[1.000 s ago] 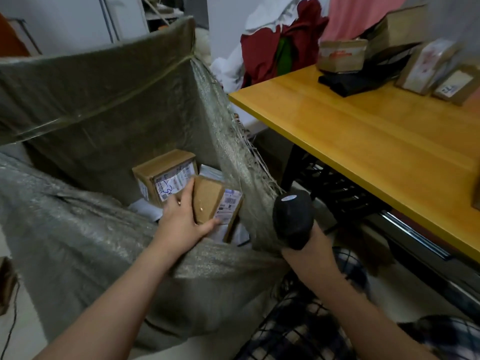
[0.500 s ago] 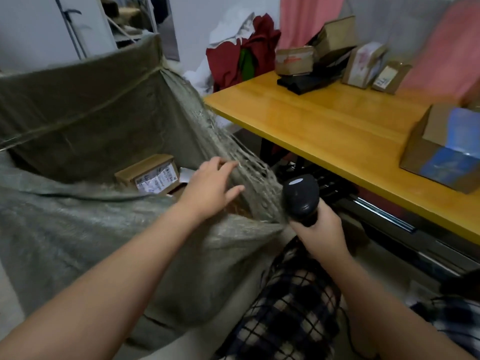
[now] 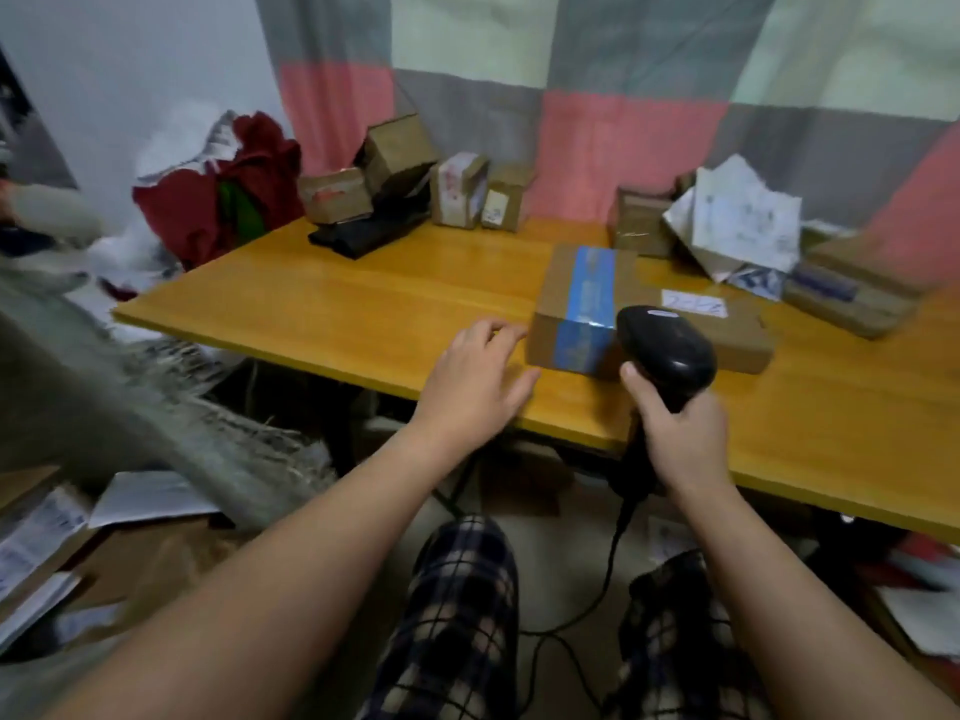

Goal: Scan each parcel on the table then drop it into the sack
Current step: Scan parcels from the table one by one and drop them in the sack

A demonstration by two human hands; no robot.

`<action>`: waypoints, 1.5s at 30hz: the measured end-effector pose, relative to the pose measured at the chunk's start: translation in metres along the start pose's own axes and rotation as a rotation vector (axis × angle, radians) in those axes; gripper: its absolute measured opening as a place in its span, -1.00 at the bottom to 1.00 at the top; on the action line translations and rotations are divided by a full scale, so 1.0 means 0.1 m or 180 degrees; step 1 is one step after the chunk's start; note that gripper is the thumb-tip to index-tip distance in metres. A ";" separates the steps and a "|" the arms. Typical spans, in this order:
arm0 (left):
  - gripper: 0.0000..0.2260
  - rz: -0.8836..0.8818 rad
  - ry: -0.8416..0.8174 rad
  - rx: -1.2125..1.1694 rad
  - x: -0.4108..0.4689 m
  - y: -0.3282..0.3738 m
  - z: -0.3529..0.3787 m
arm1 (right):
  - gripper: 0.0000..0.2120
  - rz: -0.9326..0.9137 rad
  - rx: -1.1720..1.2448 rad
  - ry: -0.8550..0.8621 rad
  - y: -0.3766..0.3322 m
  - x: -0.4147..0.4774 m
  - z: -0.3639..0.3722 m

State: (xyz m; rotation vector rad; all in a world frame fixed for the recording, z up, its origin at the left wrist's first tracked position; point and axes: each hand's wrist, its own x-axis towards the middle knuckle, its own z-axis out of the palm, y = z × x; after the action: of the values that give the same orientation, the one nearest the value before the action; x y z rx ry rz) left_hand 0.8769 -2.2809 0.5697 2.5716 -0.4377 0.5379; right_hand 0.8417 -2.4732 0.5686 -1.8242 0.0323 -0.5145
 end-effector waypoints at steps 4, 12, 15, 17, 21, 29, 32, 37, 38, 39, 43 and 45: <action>-0.52 0.0208 0.0080 0.0142 0.46 0.28 0.33 | -0.81 0.0010 0.0293 0.0111 0.15 0.12 -0.13; -0.31 -0.0496 0.0002 0.0441 0.88 0.43 0.67 | -0.95 0.0575 0.0912 0.0280 0.29 0.25 -0.13; -0.41 -0.0527 0.0236 0.0081 0.81 0.42 0.61 | -0.96 0.0697 0.0957 0.0275 0.29 0.26 -0.17; -0.48 -0.0756 0.0363 -0.0666 0.73 0.29 0.48 | -0.97 0.0652 0.0930 0.0232 0.30 0.24 -0.18; -0.59 -0.1669 0.0276 -0.2732 0.53 0.12 0.06 | -0.93 0.0582 0.0711 0.0076 0.31 0.21 -0.16; -0.70 -0.0903 0.0904 -0.1281 0.47 -0.15 -0.17 | -0.85 0.0370 0.0169 -0.0006 0.36 0.14 -0.12; -0.50 -0.0842 0.0319 -0.0765 0.45 -0.10 -0.16 | -0.85 0.0304 0.0049 -0.0050 0.35 0.13 -0.13; -0.43 -0.0902 0.0596 -0.0637 0.43 -0.07 -0.11 | -0.88 0.0221 -0.0079 -0.0072 0.35 0.10 -0.14; -0.46 -0.0938 0.0695 -0.0906 0.42 -0.06 -0.10 | -0.88 0.0223 -0.0082 -0.0085 0.35 0.11 -0.14; -0.50 -0.0959 0.0756 -0.1190 0.39 -0.06 -0.09 | -0.89 0.0226 -0.0063 -0.0104 0.35 0.11 -0.15; -0.61 -0.1137 0.0748 -0.2742 0.26 -0.08 0.02 | -0.92 0.0242 0.0138 -0.0129 0.33 0.11 -0.17; -0.61 -0.1199 0.0718 -0.3190 0.19 -0.07 0.02 | -0.90 0.0234 0.0318 -0.0140 0.28 0.11 -0.17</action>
State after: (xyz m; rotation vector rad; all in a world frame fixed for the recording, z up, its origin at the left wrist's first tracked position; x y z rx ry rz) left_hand 0.8962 -2.2800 0.5742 1.5491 -0.0811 0.3332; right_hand 0.8516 -2.5003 0.5506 -1.7295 0.0427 -0.4171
